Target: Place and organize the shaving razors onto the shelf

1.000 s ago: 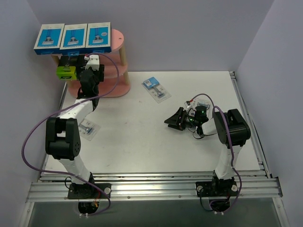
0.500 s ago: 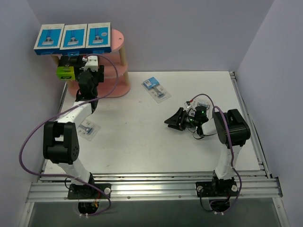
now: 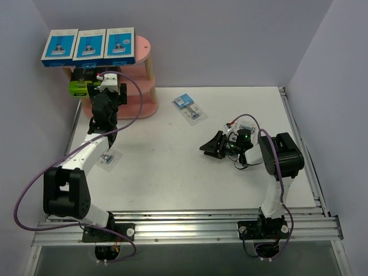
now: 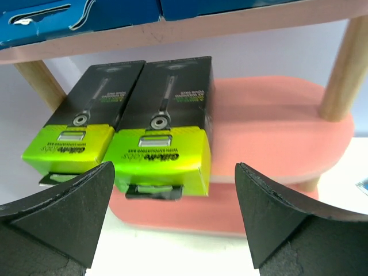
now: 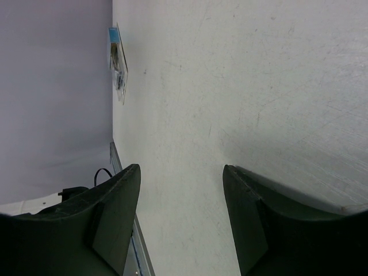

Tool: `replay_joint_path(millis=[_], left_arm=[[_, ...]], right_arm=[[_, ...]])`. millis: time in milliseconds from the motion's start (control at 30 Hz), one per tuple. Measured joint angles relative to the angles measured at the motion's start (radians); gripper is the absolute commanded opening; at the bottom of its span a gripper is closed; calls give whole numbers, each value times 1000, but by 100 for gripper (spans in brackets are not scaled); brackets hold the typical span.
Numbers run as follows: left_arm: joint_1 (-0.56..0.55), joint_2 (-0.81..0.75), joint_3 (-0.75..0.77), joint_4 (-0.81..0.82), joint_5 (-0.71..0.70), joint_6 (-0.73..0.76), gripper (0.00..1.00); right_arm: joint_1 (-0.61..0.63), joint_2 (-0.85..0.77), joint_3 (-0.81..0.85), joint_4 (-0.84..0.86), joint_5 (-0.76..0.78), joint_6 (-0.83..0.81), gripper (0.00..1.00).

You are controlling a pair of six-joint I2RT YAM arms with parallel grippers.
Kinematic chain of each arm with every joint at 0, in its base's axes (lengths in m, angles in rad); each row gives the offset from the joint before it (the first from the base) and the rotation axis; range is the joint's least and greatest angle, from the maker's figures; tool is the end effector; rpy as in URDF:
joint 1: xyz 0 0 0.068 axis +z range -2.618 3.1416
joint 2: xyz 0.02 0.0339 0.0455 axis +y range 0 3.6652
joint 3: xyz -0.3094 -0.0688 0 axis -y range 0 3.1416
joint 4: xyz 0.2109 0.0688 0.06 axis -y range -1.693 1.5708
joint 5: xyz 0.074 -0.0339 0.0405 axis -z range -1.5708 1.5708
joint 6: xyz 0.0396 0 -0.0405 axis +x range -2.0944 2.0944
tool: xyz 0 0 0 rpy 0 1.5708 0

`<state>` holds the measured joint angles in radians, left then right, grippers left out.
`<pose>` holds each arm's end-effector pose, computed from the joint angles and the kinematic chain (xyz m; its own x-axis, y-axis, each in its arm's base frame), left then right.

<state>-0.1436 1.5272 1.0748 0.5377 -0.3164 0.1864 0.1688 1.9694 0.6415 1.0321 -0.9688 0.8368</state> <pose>0.3320 -0.0356 0.3939 0.0512 0.1706 -0.9840 -0.1835 0.9701 0.1586 0.3310 0.0895 0.1803 -0.8402 0.2833 -0.4624 -0.3710 0.3216 0.8712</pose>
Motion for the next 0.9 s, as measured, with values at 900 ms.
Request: replay_joint_path(millis=[900], left_arm=[[-118, -634, -238, -562, 114, -368, 94]], right_arm=[[100, -284, 127, -666, 375, -153, 60]])
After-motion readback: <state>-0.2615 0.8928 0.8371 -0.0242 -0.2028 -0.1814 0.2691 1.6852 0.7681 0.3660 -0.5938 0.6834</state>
